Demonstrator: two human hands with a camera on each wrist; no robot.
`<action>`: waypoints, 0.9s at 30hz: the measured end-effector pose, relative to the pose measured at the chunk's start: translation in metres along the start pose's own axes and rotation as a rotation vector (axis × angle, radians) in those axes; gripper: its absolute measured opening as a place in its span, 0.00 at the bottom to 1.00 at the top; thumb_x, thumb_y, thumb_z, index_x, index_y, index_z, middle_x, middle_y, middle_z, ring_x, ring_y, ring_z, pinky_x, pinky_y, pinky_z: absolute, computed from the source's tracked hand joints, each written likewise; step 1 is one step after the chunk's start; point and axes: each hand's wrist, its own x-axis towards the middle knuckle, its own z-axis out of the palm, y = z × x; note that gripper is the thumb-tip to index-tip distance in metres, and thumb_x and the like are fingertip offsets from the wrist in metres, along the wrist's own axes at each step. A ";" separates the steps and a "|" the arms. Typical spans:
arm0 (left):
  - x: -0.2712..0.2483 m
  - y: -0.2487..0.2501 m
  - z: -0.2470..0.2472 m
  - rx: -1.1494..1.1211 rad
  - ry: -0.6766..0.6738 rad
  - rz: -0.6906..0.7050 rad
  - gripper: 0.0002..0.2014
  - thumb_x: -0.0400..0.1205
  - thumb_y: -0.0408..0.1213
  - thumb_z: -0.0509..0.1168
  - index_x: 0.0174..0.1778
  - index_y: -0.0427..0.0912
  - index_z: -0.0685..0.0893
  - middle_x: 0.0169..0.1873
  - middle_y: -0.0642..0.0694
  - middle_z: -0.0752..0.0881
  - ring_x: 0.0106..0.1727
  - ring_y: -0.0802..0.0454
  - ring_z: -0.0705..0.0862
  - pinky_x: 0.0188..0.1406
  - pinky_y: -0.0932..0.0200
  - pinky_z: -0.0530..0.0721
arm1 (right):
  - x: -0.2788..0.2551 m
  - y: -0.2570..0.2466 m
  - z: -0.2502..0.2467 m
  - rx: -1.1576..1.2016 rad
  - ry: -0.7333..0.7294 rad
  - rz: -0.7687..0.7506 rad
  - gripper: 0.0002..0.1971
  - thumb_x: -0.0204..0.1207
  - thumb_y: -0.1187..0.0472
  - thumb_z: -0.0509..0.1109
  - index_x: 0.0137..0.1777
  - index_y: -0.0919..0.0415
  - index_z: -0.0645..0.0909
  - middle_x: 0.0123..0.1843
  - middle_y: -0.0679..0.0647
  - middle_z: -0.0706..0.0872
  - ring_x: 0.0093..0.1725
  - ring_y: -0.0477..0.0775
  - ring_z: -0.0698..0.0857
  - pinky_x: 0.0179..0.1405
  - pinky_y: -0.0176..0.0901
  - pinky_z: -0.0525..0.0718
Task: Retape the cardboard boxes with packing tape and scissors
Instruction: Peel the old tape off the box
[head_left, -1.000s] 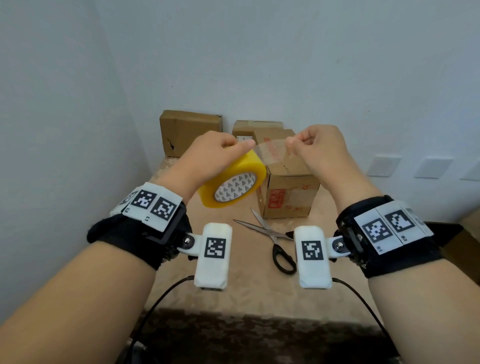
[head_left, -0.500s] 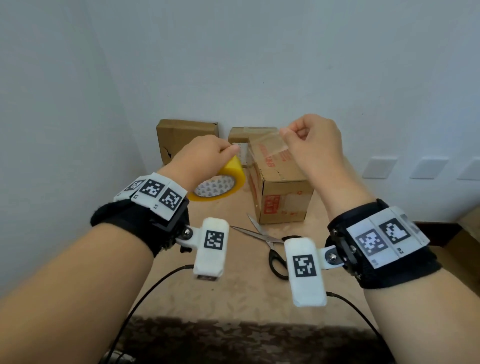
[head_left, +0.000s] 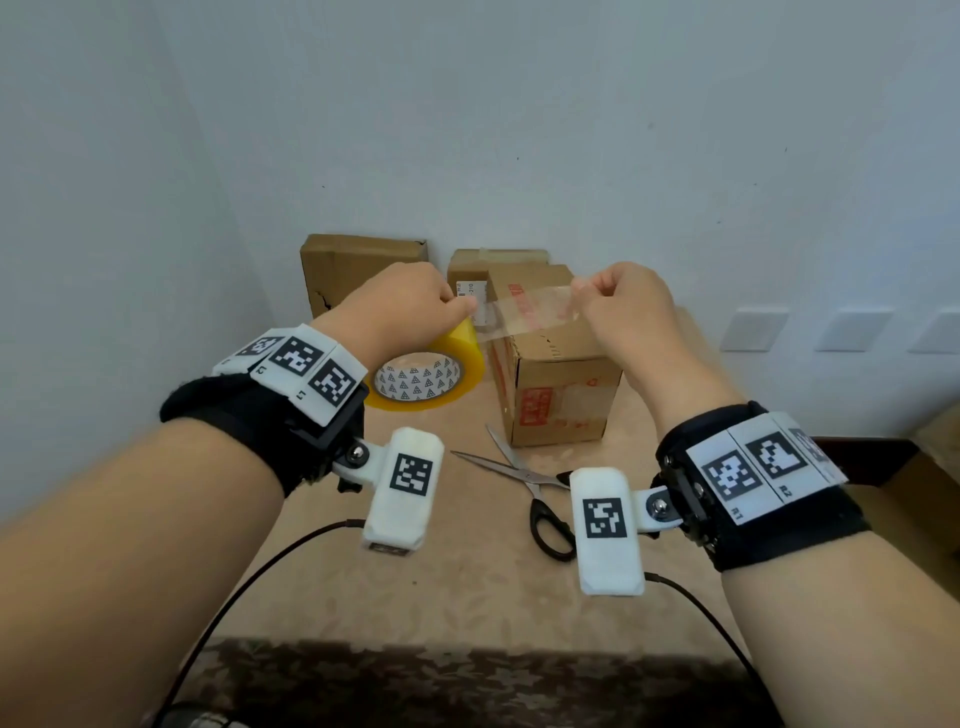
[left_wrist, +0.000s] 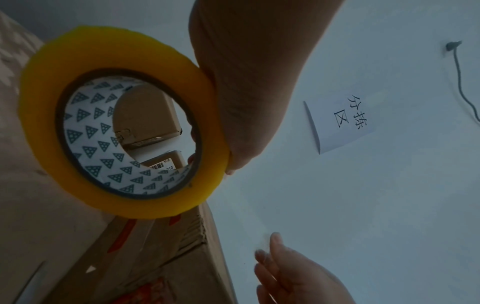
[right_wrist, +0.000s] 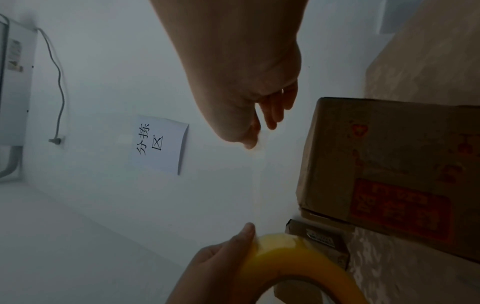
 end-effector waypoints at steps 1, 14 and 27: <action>0.001 0.000 0.001 0.002 -0.001 0.004 0.25 0.85 0.50 0.56 0.25 0.40 0.67 0.20 0.46 0.63 0.24 0.49 0.63 0.25 0.57 0.62 | 0.001 0.000 0.000 -0.004 0.002 -0.004 0.13 0.84 0.57 0.64 0.37 0.59 0.78 0.34 0.46 0.78 0.47 0.49 0.78 0.48 0.44 0.75; 0.010 0.025 0.009 0.144 -0.046 0.004 0.26 0.87 0.48 0.54 0.22 0.42 0.65 0.20 0.47 0.67 0.22 0.50 0.66 0.24 0.59 0.64 | 0.006 0.025 0.000 -0.276 0.086 -0.053 0.06 0.81 0.56 0.67 0.45 0.56 0.79 0.43 0.49 0.81 0.45 0.51 0.78 0.44 0.43 0.75; 0.025 0.030 0.020 0.219 -0.107 -0.011 0.24 0.86 0.47 0.55 0.23 0.43 0.65 0.21 0.48 0.68 0.22 0.53 0.67 0.22 0.60 0.61 | 0.006 0.034 0.004 -0.363 0.113 -0.081 0.05 0.82 0.56 0.66 0.45 0.55 0.77 0.43 0.49 0.78 0.45 0.51 0.75 0.44 0.43 0.72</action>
